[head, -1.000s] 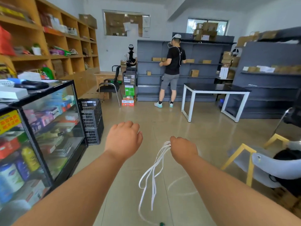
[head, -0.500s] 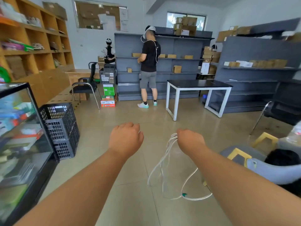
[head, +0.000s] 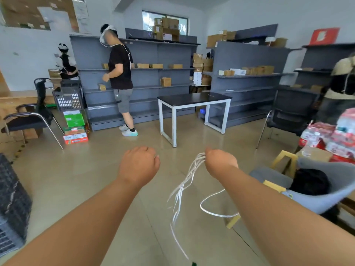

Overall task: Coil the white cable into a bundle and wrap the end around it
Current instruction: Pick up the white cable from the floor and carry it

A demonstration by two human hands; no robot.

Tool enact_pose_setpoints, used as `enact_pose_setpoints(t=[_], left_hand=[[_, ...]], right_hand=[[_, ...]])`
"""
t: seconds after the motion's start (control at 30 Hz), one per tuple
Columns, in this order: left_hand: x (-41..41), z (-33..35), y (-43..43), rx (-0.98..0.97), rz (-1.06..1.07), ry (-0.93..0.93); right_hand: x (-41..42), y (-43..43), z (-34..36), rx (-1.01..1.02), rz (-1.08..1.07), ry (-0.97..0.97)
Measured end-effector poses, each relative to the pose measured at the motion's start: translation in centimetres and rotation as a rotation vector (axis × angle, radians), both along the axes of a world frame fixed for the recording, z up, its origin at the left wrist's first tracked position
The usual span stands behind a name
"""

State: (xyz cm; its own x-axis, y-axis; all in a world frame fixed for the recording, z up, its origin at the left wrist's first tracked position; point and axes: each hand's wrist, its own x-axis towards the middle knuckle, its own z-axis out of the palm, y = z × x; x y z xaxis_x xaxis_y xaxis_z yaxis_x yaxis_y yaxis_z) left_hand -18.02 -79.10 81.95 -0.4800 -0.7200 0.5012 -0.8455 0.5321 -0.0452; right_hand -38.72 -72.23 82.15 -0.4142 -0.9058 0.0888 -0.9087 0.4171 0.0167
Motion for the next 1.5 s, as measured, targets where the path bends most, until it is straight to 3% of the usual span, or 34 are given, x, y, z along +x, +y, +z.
enact_pose_setpoints(t=[0.83,1.5], left_hand=[[-22.1,-1.8,-37.4,0.057,0.089,0.011],[-38.5,0.2,-73.8,-0.011,-0.163,-0.053]], right_hand=[[-23.2,-38.5,-0.5,0.058,0.109,0.048],[-36.9,-70.4,0.9,0.083,-0.109,0.025]])
